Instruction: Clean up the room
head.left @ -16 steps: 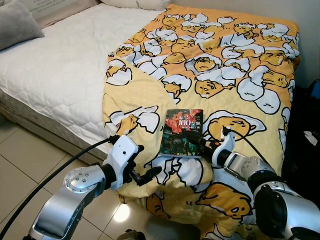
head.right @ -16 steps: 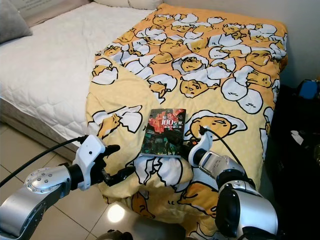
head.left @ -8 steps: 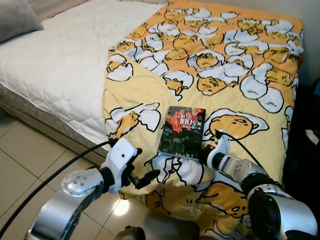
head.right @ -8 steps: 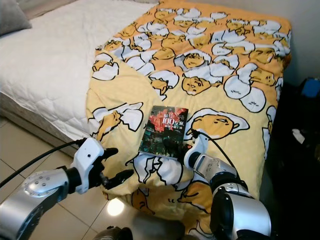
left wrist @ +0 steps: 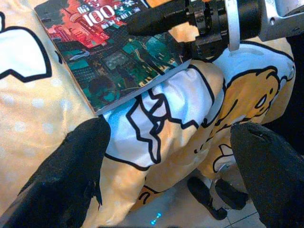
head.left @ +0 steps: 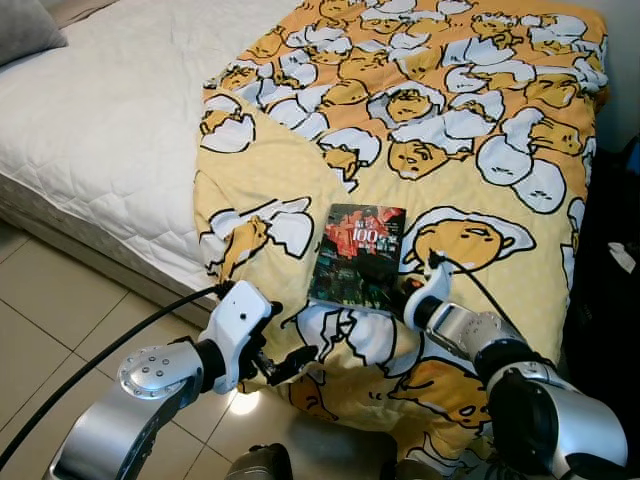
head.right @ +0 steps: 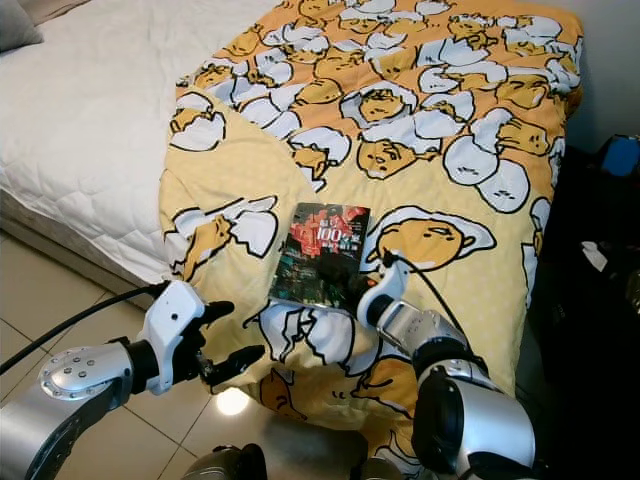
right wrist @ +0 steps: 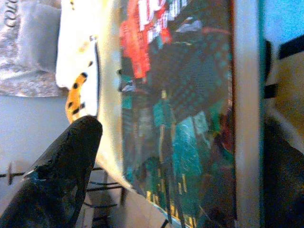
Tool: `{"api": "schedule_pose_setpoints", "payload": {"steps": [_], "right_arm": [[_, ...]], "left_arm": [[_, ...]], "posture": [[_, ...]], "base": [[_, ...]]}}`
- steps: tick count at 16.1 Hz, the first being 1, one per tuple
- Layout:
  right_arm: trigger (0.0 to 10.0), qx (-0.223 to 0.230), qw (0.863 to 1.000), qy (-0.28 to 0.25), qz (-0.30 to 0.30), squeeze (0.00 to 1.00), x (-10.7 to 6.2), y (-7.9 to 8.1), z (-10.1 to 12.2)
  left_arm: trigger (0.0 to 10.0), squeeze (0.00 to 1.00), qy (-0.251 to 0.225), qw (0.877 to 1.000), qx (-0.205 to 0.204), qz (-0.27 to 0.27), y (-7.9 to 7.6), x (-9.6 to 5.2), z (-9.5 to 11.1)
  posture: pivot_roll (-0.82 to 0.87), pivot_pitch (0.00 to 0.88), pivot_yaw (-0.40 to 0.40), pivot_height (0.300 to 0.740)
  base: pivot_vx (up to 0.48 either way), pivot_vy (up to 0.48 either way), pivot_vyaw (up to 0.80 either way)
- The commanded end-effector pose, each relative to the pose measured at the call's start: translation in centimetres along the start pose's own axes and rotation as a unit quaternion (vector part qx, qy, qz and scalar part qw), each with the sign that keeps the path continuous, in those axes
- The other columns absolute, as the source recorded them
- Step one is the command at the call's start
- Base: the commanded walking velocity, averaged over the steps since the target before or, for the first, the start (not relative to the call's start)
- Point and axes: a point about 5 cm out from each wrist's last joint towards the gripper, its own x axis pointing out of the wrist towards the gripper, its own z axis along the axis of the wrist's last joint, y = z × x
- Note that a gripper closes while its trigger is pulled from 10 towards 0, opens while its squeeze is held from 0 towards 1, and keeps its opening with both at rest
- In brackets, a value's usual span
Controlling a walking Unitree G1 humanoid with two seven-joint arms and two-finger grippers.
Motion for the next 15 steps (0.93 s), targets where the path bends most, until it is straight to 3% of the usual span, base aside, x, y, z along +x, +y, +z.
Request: {"api": "schedule_pose_setpoints", "payload": {"steps": [1, 3, 4, 5, 6, 11, 15], "right_arm": [[10.0, 0.012, 1.000, -0.004, 0.027, 0.00, 0.5, 1.0, 0.1], [10.0, 0.011, 0.999, 0.001, 0.038, 0.00, 0.9, 1.7, 0.0], [7.5, 0.011, 0.999, 0.004, 0.039, 0.00, 1.0, 1.8, -0.3], [4.4, 0.013, 0.999, 0.005, 0.039, 0.00, 1.0, 1.8, -0.3], [0.0, 0.020, 0.999, 0.005, 0.042, 0.00, 1.2, 1.9, -0.6], [0.0, 0.011, 0.999, 0.003, 0.036, 0.00, 1.4, 1.9, -1.0], [0.0, -0.030, 0.999, -0.013, 0.001, 0.00, 1.2, 1.4, -0.4]], "left_arm": [[10.0, 0.91, -0.005, 1.000, 0.001, 0.007, 0.0, -0.2, 0.2], [10.0, 0.91, -0.004, 1.000, -0.003, 0.014, 0.0, -0.4, 0.0], [10.0, 0.91, -0.003, 1.000, -0.005, 0.016, 0.0, -0.5, -0.1], [10.0, 0.91, -0.003, 1.000, -0.005, 0.016, -0.1, -0.6, -0.2], [10.0, 0.91, -0.001, 1.000, -0.007, 0.019, -0.1, -0.8, -0.3], [10.0, 0.91, -0.001, 1.000, -0.008, 0.021, -0.1, -0.8, -0.4], [10.0, 0.90, -0.001, 1.000, -0.004, 0.025, 0.1, -0.6, -0.3]], "posture": [[0.05, 0.122, 0.053, 0.740], [0.05, 0.117, 0.050, 0.740], [0.05, 0.118, 0.047, 0.740], [0.05, 0.118, 0.047, 0.740], [0.06, 0.119, 0.045, 0.740], [0.05, 0.115, 0.051, 0.740], [0.05, 0.105, 0.051, 0.740]], "base": [[0.000, 0.000, 0.00], [0.000, 0.000, 0.00], [0.000, 0.000, 0.00], [0.000, 0.000, 0.00], [0.000, 0.000, 0.00], [0.000, 0.000, 0.00], [0.000, 0.000, 0.00]]}}
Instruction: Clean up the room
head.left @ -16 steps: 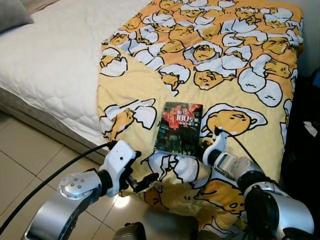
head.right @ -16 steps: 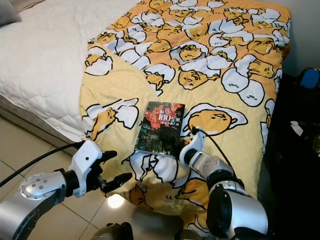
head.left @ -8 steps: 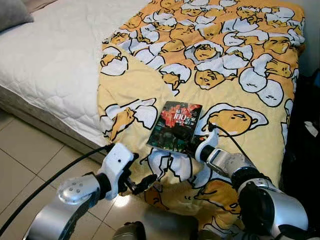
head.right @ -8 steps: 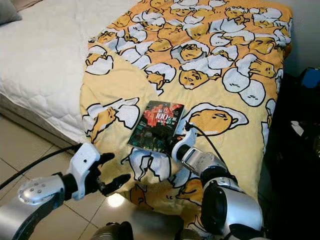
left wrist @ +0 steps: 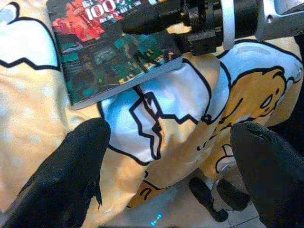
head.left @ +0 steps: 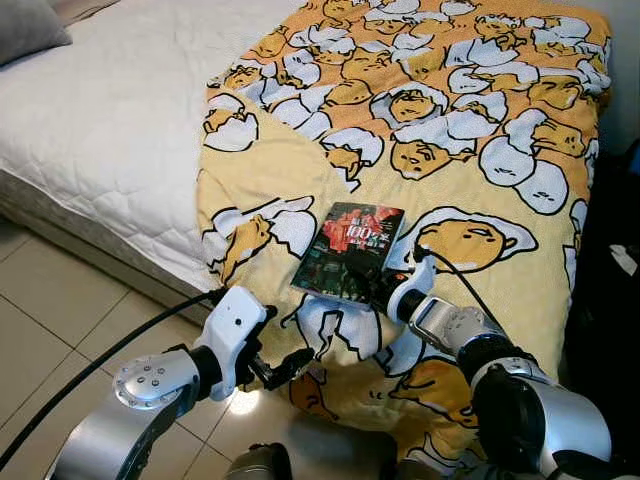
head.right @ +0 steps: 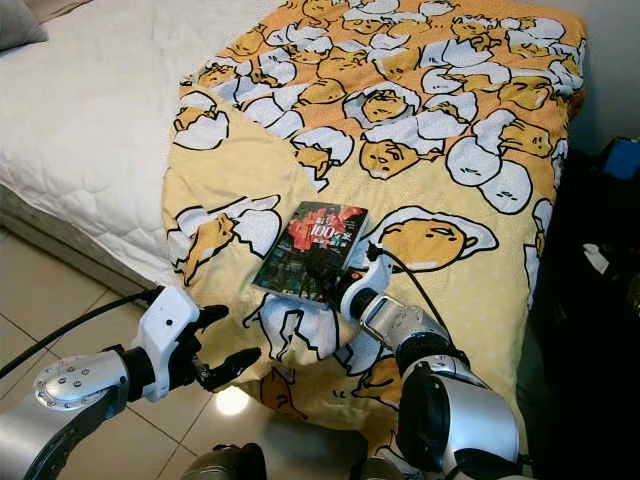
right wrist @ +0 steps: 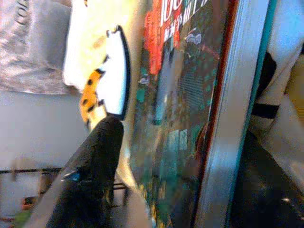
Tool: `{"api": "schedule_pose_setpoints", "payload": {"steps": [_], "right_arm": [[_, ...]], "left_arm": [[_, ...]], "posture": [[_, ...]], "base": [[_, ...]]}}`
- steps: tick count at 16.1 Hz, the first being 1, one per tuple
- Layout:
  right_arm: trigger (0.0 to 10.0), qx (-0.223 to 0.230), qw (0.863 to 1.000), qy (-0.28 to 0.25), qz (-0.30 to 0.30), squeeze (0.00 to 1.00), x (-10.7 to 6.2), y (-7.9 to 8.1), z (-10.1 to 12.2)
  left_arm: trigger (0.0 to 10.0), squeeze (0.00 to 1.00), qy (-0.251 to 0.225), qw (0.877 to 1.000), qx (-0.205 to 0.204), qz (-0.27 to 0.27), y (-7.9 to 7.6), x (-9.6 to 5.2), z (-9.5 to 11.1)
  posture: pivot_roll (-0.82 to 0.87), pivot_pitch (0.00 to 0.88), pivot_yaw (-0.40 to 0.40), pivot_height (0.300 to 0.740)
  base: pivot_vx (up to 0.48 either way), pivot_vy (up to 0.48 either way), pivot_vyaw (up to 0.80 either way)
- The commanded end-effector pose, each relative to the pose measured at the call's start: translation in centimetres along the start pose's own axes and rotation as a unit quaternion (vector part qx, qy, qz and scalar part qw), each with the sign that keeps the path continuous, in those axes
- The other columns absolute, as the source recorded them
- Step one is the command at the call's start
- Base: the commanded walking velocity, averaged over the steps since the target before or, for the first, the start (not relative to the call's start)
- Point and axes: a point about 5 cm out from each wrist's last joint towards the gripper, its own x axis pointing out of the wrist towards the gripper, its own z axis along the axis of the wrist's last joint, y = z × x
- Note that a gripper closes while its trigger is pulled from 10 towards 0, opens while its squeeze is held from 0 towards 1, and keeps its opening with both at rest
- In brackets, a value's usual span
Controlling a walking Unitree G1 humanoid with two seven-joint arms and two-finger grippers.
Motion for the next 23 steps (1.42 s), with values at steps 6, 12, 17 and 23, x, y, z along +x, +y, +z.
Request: {"api": "schedule_pose_setpoints", "payload": {"steps": [6, 12, 17, 23], "right_arm": [[0.0, -0.046, 0.998, -0.021, -0.028, 0.00, -0.1, -0.2, 0.8], [0.0, -0.064, 0.997, -0.037, -0.011, 0.00, -0.3, -0.2, 1.3], [0.0, -0.044, 0.996, -0.070, 0.034, 0.00, -0.7, 0.3, 2.9], [0.0, -0.002, 0.988, -0.127, 0.089, 0.00, -1.5, 1.0, 5.2]], "left_arm": [[10.0, 0.91, -0.002, 1.000, 0.006, 0.006, 0.3, 0.0, 0.1], [10.0, 0.90, -0.004, 0.999, 0.015, 0.040, 0.8, -0.1, -0.2], [10.0, 0.93, -0.098, 0.978, -0.062, 0.171, 4.4, -0.1, 1.1], [10.0, 0.90, -0.095, 0.979, -0.056, 0.170, 5.2, 0.2, 1.0]], "posture": [[0.04, 0.089, 0.061, 0.740], [0.04, 0.058, 0.063, 0.740], [0.03, 0.037, 0.069, 0.740], [0.02, 0.033, 0.082, 0.740]], "base": [[0.000, 0.000, 0.00], [0.000, 0.000, 0.00], [0.000, 0.000, 0.00], [0.000, 0.000, 0.00]]}}
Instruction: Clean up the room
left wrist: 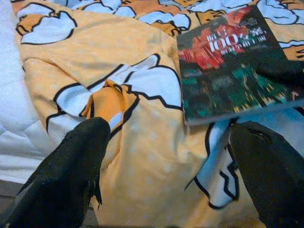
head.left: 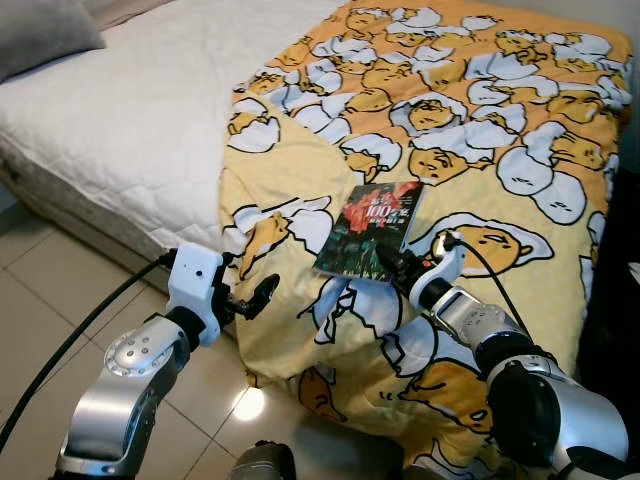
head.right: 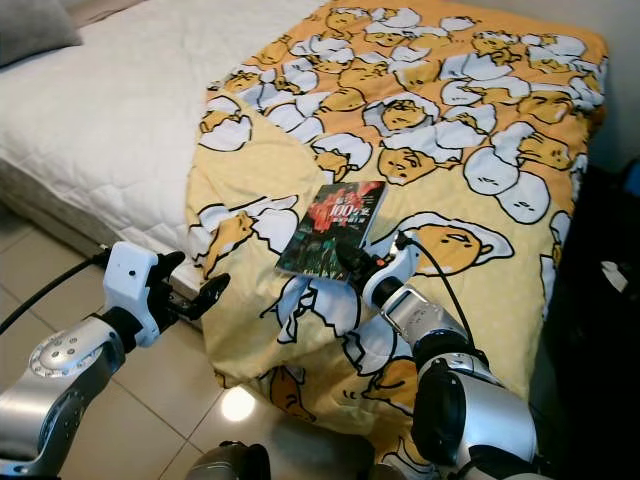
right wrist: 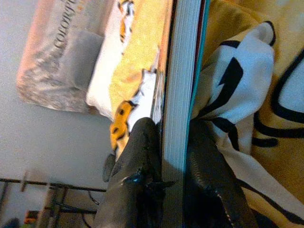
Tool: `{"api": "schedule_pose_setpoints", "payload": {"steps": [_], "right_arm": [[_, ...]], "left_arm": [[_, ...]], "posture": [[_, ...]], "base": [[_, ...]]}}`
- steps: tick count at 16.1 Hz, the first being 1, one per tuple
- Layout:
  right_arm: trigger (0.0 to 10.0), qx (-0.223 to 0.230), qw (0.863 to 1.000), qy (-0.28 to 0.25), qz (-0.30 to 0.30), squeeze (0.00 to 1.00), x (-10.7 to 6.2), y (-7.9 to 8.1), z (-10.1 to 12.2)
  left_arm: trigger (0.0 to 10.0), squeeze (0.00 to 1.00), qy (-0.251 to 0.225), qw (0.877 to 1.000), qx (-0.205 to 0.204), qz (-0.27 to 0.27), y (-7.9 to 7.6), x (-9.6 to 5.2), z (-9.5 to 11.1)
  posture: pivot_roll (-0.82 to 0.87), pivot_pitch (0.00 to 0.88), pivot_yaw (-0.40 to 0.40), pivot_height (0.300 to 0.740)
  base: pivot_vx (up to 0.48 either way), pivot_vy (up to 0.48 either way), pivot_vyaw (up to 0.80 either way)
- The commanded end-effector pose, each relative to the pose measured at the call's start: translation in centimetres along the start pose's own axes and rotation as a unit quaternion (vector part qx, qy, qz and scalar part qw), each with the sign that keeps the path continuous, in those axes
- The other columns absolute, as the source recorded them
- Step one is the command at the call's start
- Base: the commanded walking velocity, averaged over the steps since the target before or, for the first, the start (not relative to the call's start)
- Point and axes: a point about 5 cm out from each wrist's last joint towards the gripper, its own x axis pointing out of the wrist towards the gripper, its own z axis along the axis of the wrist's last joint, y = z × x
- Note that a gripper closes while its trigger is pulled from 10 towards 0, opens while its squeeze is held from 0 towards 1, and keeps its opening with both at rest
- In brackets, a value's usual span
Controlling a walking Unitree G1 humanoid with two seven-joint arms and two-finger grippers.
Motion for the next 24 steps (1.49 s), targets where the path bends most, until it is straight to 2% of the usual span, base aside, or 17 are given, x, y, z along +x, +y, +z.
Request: {"api": "schedule_pose_setpoints", "payload": {"steps": [1, 2, 3, 4, 5, 7, 9, 10, 12, 13, 15, 16, 17, 18, 19, 21, 24], "right_arm": [[0.0, -0.002, 0.998, -0.038, 0.053, 0.00, 0.5, 1.7, 2.2], [0.0, 0.000, 0.997, -0.036, 0.066, 0.00, 0.4, 1.8, 2.3], [0.0, -0.002, 0.996, -0.027, 0.085, 0.00, 0.2, 1.9, 2.3], [0.0, -0.005, 0.994, -0.014, 0.108, 0.00, 0.0, 2.0, 2.3], [0.0, -0.009, 0.992, 0.000, 0.127, 0.00, -0.2, 2.1, 2.1], [0.0, -0.016, 0.984, 0.038, 0.175, 0.00, -0.6, 2.5, 1.9], [0.0, -0.019, 0.979, 0.051, 0.195, 0.00, -0.8, 2.7, 2.0], [0.0, -0.020, 0.976, 0.061, 0.208, 0.00, -1.0, 2.8, 1.9], [0.0, -0.019, 0.973, 0.068, 0.220, 0.00, -1.1, 2.9, 1.9], [0.0, -0.014, 0.969, 0.078, 0.236, 0.00, -1.3, 3.0, 1.7], [0.0, -0.010, 0.962, 0.095, 0.254, 0.00, -1.5, 3.2, 1.3], [0.0, -0.009, 0.961, 0.097, 0.258, 0.00, -1.5, 3.2, 1.2], [0.0, -0.007, 0.960, 0.099, 0.262, 0.00, -1.6, 3.3, 1.2], [0.0, -0.006, 0.960, 0.100, 0.263, 0.00, -1.6, 3.3, 1.1], [0.0, -0.006, 0.959, 0.103, 0.263, 0.00, -1.7, 3.2, 1.1], [0.0, -0.005, 0.959, 0.105, 0.263, 0.00, -1.8, 3.1, 1.1], [0.0, -0.007, 0.958, 0.109, 0.264, 0.00, -1.9, 3.1, 1.0]], "left_arm": [[10.0, 0.90, 0.012, 1.000, -0.014, -0.023, 0.1, -0.1, -0.1], [10.0, 0.89, 0.013, 0.999, -0.031, -0.042, 0.0, 0.0, -0.1], [10.0, 0.88, 0.019, 0.994, -0.078, -0.068, 0.0, 0.3, -0.3], [10.0, 0.55, 0.027, 0.988, -0.128, -0.085, 0.3, 0.9, -0.6], [10.0, 0.00, 0.031, 0.982, -0.159, -0.092, 0.7, 1.6, -0.9], [10.0, 0.00, 0.030, 0.976, -0.200, -0.086, 2.7, 4.2, -1.5], [10.0, 0.00, 0.027, 0.972, -0.224, -0.068, 3.6, 5.7, -1.7], [10.0, 0.00, 0.024, 0.968, -0.239, -0.073, 3.6, 6.8, -1.5], [10.0, 0.00, 0.024, 0.959, -0.265, -0.094, 2.9, 7.8, -1.3], [10.0, 0.00, 0.023, 0.947, -0.293, -0.127, 1.9, 8.8, -1.1], [10.0, 0.00, 0.018, 0.929, -0.329, -0.168, 0.5, 9.8, -1.0], [9.6, 0.00, 0.016, 0.925, -0.337, -0.177, 0.3, 10.0, -0.9], [6.2, 0.00, 0.015, 0.923, -0.340, -0.182, 0.2, 10.1, -0.9], [0.0, 0.00, 0.008, 0.917, -0.351, -0.191, 0.0, 10.2, -0.7], [0.0, 0.00, -0.006, 0.908, -0.367, -0.204, -0.1, 10.3, -0.4], [0.0, 0.00, -0.020, 0.903, -0.372, -0.214, 0.0, 10.3, -0.1], [0.0, 0.00, -0.018, 0.906, -0.359, -0.226, 0.4, 9.9, -0.6]], "posture": [[0.03, 0.036, 0.082, 0.740], [0.03, 0.040, 0.078, 0.740], [0.02, 0.048, 0.069, 0.740], [0.02, 0.055, 0.063, 0.740], [0.02, 0.059, 0.061, 0.740], [0.00, 0.075, 0.067, 0.740], [0.00, 0.082, 0.074, 0.740], [-0.01, 0.086, 0.085, 0.740], [-0.01, 0.089, 0.094, 0.740], [-0.02, 0.093, 0.108, 0.740], [-0.02, 0.097, 0.117, 0.740], [-0.02, 0.097, 0.120, 0.740], [-0.02, 0.097, 0.121, 0.740], [-0.02, 0.096, 0.122, 0.740], [-0.02, 0.095, 0.123, 0.740], [-0.01, 0.092, 0.124, 0.740], [-0.01, 0.092, 0.124, 0.740]], "base": [[0.000, 0.000, 0.00], [0.000, 0.000, 0.00], [0.000, 0.000, 0.00], [0.000, 0.000, 0.00], [0.000, 0.000, 0.00], [0.000, 0.000, 0.00], [0.000, 0.000, 0.00], [0.000, 0.000, 0.00], [0.000, 0.000, 0.00], [0.000, 0.000, 0.00], [0.000, 0.000, 0.00], [0.000, 0.000, 0.00], [0.000, 0.000, 0.00], [0.000, 0.000, 0.00], [0.000, 0.000, 0.00], [0.000, 0.000, 0.00], [0.000, 0.000, 0.00]]}}
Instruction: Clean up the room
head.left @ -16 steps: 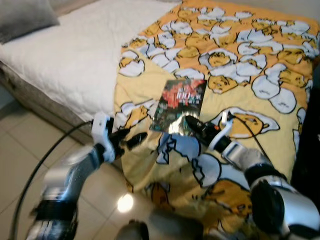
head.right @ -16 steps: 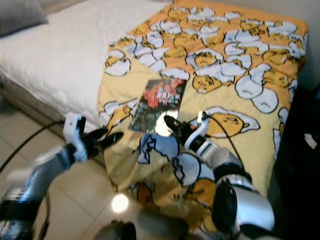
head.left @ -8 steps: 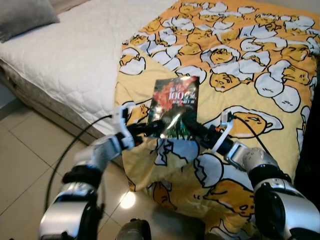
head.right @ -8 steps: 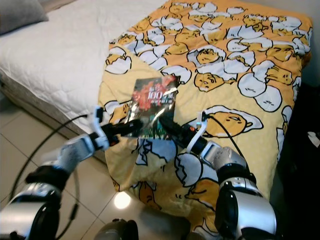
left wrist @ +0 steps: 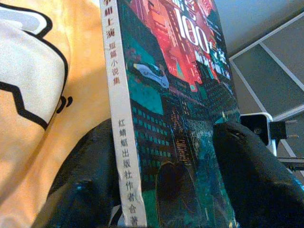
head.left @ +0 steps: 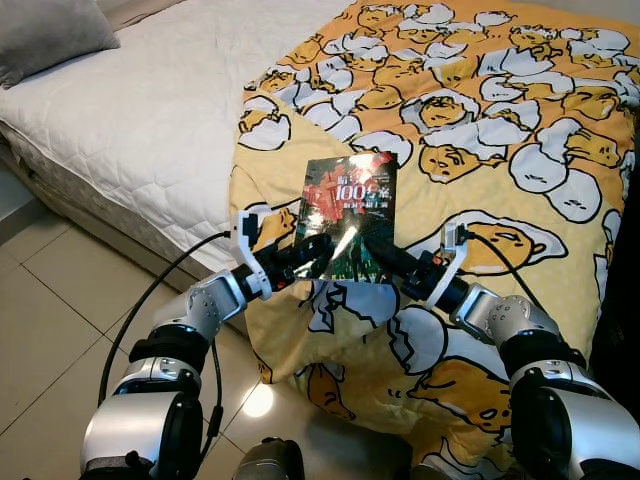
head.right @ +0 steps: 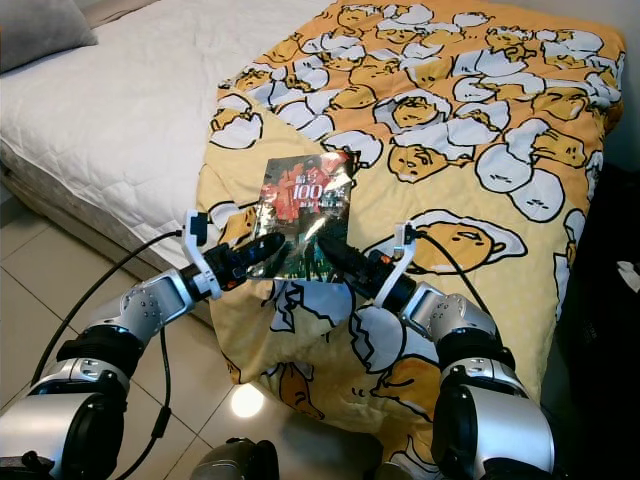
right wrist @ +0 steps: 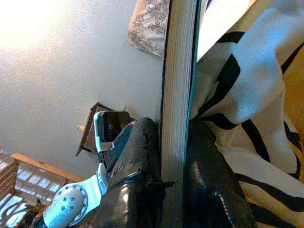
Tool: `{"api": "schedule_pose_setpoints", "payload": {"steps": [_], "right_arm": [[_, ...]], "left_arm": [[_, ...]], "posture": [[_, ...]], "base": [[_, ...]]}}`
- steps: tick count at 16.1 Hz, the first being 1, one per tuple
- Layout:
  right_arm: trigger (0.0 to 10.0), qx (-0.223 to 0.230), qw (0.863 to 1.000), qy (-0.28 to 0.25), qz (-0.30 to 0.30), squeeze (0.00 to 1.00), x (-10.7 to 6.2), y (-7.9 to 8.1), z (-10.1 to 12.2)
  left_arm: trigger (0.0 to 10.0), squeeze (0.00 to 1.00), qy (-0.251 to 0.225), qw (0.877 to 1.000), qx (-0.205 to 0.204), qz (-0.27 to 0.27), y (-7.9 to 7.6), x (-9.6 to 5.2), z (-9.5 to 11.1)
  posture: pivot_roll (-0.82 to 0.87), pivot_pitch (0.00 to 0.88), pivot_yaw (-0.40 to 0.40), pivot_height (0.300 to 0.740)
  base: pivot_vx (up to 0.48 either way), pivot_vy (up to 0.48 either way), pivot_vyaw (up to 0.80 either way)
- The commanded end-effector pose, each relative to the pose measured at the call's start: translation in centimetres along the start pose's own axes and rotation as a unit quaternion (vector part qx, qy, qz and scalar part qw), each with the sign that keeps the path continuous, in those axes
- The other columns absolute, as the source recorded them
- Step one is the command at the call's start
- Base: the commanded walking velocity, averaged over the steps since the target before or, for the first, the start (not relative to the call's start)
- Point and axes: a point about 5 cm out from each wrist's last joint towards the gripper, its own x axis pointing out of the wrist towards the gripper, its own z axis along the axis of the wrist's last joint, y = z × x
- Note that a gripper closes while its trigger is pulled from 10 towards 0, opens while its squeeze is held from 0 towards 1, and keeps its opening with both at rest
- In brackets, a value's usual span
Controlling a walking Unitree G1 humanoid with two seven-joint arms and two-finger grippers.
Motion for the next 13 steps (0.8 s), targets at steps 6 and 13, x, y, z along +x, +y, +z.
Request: {"api": "schedule_pose_setpoints", "payload": {"steps": [6, 13], "right_arm": [[0.0, -0.018, 1.000, 0.005, 0.023, 0.00, 0.20, 0.50, 0.09], [0.0, -0.033, 0.999, 0.016, 0.014, 0.00, 0.26, 0.42, -0.07]], "left_arm": [[0.0, 0.00, -0.002, 1.000, 0.015, -0.012, 0.22, -0.64, 0.82], [0.0, 0.00, 0.015, 0.999, 0.026, -0.024, 0.14, -0.70, 0.69]], "posture": [[-0.01, 0.092, 0.118, 0.740], [-0.01, 0.087, 0.119, 0.740]], "base": [[0.000, 0.000, 0.00], [0.000, 0.000, 0.00]]}}
